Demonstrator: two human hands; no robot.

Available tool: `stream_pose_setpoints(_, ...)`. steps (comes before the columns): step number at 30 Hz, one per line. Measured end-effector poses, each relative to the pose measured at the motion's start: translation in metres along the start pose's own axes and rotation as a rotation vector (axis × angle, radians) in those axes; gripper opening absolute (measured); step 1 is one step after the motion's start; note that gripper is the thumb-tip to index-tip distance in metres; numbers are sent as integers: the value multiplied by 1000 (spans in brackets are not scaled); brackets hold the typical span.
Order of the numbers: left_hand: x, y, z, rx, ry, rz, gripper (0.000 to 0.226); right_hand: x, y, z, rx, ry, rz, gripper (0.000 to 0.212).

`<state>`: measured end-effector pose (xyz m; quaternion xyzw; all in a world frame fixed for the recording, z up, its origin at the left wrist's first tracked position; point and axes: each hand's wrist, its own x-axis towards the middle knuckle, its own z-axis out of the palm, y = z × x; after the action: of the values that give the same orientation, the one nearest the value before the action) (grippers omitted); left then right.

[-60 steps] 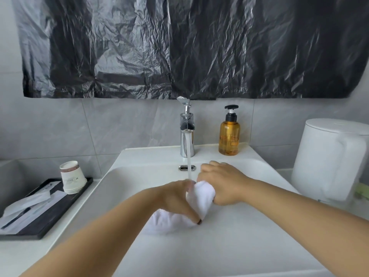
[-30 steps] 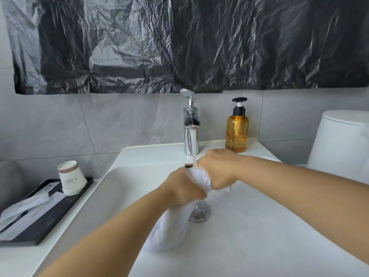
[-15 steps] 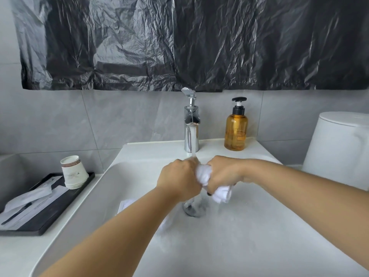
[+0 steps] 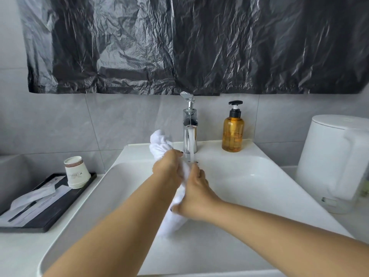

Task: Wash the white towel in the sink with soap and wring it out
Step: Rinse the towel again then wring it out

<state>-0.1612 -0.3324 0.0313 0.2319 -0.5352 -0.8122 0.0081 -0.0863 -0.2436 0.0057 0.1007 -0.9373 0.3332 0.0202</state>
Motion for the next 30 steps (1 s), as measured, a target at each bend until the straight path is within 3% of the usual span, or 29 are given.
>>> stream_pose_setpoints(2, -2, 1, 7, -51, -76, 5, 17, 16, 4, 4, 86, 175, -13, 76)
stream_pose_setpoints(4, 6, -1, 11, -44, -121, 16, 43, 34, 9, -4, 113, 276, 15, 47)
stream_pose_setpoints(6, 10, 0, 16, -54, -102, 35, 49, 46, 11, -15, 61, 250, 50, 18)
stream_pose_setpoints(10, -4, 10, 16, -122, -67, 77, 19, 61, 11, -30, 185, 51, 66, 11)
stream_pose_setpoints(12, -5, 10, 13, -102, -132, 88, 16, 66, 10, -35, 354, -79, 68, 12)
stream_pose_setpoints(19, 0, 4, 3, -84, -397, 124, 41, 68, 20, -50, 539, -482, 136, 12)
stream_pose_setpoints(21, -4, 4, 5, -123, -444, 154, 44, 68, 22, -50, 688, -575, 156, 4)
stream_pose_setpoints(23, -8, 5, 7, -140, -415, 199, 35, 60, 24, -51, 788, -655, 179, 7)
stream_pose_setpoints(26, -11, 12, 7, -226, -305, 221, 7, 48, 42, -47, 859, -769, 229, 34)
stream_pose_setpoints(28, -6, 20, 6, -342, -220, 238, 6, 36, 53, -44, 860, -805, 261, 55)
stream_pose_setpoints(30, 1, 24, 1, -420, -93, 257, 11, 28, 57, -47, 841, -758, 280, 61)
